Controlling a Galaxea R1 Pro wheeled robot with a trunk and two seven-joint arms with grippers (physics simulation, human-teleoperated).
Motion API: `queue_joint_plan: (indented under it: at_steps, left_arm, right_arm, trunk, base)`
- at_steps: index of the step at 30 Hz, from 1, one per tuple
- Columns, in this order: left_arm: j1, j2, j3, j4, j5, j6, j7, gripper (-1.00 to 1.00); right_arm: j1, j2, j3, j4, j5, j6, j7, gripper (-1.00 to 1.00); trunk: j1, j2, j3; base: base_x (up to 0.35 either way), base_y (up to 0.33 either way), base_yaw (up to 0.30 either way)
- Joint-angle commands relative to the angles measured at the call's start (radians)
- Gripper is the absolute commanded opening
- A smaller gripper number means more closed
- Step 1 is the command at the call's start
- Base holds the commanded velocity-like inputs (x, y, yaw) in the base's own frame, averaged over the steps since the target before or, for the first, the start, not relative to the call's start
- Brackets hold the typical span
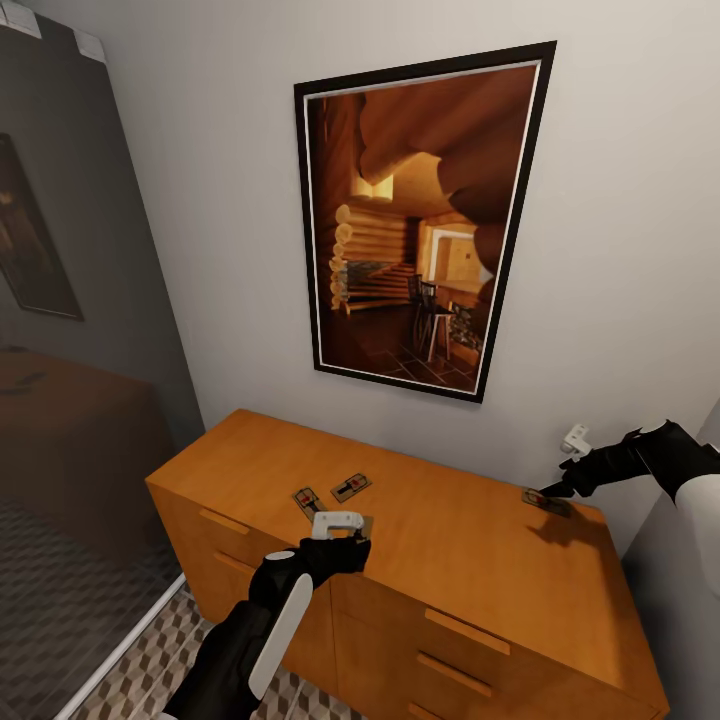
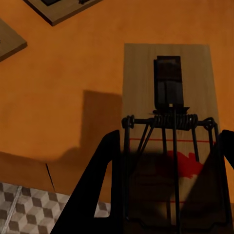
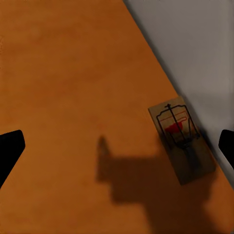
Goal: Take the four mousetraps from the cabinet in the bathroom and place them on the bathroom floor. Make sure all four end up on the same floor surface, and ensure that at least two of them are either under or directly next to the same bathroom sink.
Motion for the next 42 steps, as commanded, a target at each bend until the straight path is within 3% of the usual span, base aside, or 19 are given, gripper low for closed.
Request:
queue_joint_plan:
  at_steps: [1,15,22,30,42]
  left_arm:
    - [-0.001,0.0,-0.001,-0.001,0.009,0.004,0.01,-1.0]
    - [-0.001,0.007,0.0,-0.006,0.01,0.006,0.008,-1.0]
    - [-0.001,-0.005,-0.005,-0.013,0.009,0.011,0.01,-1.0]
    - [-0.001,-0.002,-0.047,-0.009,0.008,0.01,0.013,-1.0]
    - [-0.001,0.0,-0.052,-0.007,0.007,0.01,0.014,-1.0]
  right_arm:
    - [-0.001,0.001,-0.008,-0.001,0.004,0.011,0.006,1.0]
    - [-0.001,0.001,-0.008,-0.001,0.004,0.012,0.004,1.0]
    - [-0.001,0.001,-0.008,-0.001,0.003,0.012,0.003,1.0]
    - [-0.001,0.001,-0.008,-0.001,0.002,0.013,0.002,1.0]
    - [-0.001,0.001,-0.008,-0.001,0.003,0.013,0.001,1.0]
  trunk:
    - [0.001,-0.002,-0.002]
    - [0.001,-0.002,-0.002]
    - [0.001,-0.002,-0.002]
    - [0.001,-0.002,-0.002]
    - [0.001,-0.002,-0.002]
  base:
    - [0.0,0.0,0.0]
    - [0.0,0.0,0.0]
    - [0.0,0.0,0.0]
    - [0.0,0.0,0.0]
    - [0.107,-0.032,0.0]
